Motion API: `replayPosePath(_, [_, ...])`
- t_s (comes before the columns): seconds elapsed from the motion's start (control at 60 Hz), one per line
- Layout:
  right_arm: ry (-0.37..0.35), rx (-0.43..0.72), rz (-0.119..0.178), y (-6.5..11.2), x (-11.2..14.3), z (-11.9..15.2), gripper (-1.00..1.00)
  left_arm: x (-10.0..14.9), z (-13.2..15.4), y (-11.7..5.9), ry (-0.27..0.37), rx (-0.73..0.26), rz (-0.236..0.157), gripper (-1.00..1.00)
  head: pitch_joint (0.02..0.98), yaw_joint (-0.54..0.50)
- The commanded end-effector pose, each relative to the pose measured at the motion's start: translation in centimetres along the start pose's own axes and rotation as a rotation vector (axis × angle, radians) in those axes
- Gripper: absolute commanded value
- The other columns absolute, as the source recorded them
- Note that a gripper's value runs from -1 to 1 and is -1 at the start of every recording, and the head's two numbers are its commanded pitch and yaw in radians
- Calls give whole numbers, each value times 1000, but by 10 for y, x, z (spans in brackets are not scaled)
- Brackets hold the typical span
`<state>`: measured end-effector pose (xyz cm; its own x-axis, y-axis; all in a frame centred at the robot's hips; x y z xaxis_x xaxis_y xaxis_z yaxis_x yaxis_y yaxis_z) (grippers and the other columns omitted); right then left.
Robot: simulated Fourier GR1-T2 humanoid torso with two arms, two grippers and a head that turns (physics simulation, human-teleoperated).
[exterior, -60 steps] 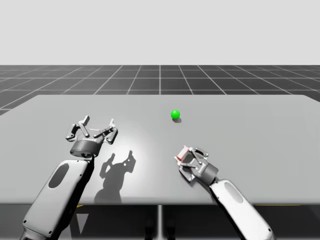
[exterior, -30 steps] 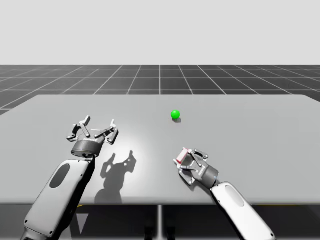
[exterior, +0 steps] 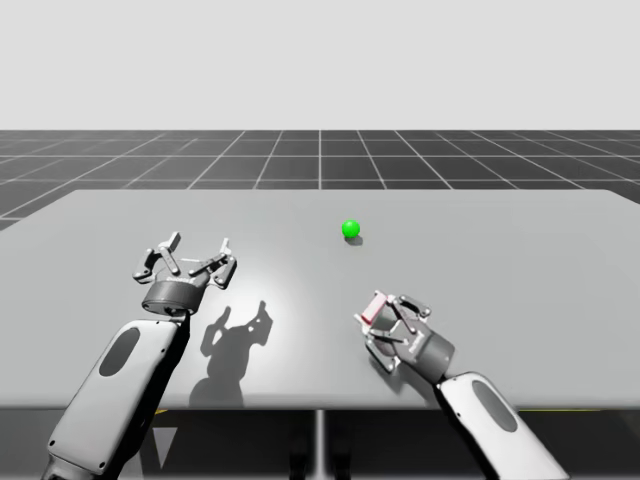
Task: Watch the red light. When it turns green, pick up the object.
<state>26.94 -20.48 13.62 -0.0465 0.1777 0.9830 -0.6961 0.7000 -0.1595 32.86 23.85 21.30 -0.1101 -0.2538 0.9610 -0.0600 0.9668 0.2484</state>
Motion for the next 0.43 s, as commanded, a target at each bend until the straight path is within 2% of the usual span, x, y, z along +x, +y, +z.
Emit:
replayPosePath(0.017, [-96, -163, 30, -23, 40, 0, 1000, -1, -1, 0, 0, 0, 1, -1000, 451, -225])
replayPosePath(0.2, [-212, -230, 75, -38, 87, 4, 1000, -1, -1, 1, -1, 1, 0, -1000, 451, -225])
replayPosePath(0.267, [-270, -270, 98, -45, 105, 5, 1000, -1, -1, 1, -3, 1, -2, -1000, 451, -224])
replayPosePath(0.433, [-406, -374, 134, -55, 154, 9, 1000, -1, -1, 1, -3, 2, -1, -1000, 452, -221])
